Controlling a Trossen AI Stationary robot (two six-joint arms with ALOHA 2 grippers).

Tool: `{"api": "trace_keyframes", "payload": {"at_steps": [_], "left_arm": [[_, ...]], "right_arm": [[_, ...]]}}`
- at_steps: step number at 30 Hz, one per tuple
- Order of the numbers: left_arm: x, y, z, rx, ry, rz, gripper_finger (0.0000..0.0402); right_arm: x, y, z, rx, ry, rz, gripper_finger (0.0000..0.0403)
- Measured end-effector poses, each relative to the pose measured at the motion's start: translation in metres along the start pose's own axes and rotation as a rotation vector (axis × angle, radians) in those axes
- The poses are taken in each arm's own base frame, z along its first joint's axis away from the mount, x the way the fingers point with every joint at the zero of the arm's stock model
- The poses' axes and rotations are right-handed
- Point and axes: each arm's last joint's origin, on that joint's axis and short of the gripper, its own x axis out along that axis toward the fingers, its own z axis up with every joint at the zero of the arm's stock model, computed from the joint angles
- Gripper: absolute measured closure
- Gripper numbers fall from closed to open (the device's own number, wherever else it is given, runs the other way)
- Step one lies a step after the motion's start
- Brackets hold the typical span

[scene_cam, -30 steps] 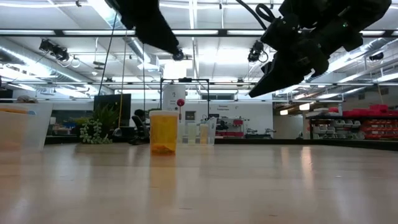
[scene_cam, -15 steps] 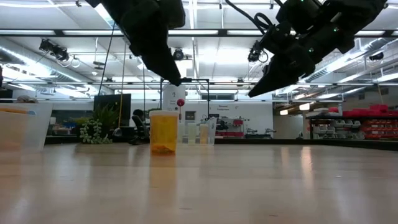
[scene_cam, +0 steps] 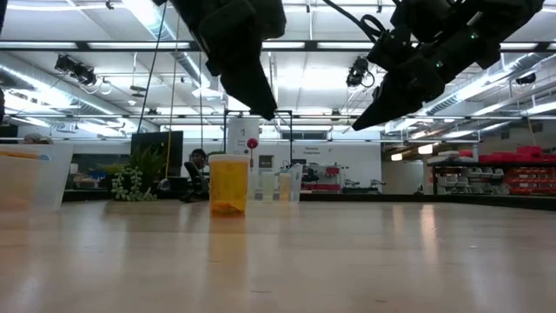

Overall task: Pick and place medicine bottles into bin by pill shape (circle, oval)
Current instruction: Put the big orange pill bottle into the bottom transparent bin

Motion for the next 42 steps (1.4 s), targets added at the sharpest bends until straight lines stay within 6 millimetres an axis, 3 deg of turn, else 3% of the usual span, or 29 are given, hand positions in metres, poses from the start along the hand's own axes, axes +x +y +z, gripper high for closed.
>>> {"api": "trace_keyframes", "payload": {"at_steps": [9, 19, 25, 34, 42], "left_arm": [[0.011, -0.011, 0.009, 0.001, 0.149, -0.037, 0.013], [0.012, -0.018, 0.006, 0.01, 0.182, -0.068, 0.0129], [0.014, -0.019, 0.003, 0.013, 0.206, -0.054, 0.0129], [0.026, -0.022, -0.001, -0.014, 0.238, -0.044, 0.0127], [0.037, -0.025, -0.004, 0.005, 0.255, -0.042, 0.0101]], "right_arm": [[0.0, 0.0, 0.0, 0.005, 0.0, 0.0, 0.0362], [0.0, 0.0, 0.0, 0.016, 0.0, 0.0, 0.0362], [-0.001, 0.001, -0.014, 0.012, 0.03, 0.003, 0.0362], [-0.016, 0.0, -0.015, 0.01, -0.011, -0.001, 0.0362], [-0.035, 0.0, -0.022, 0.022, -0.058, -0.007, 0.0362]]}}
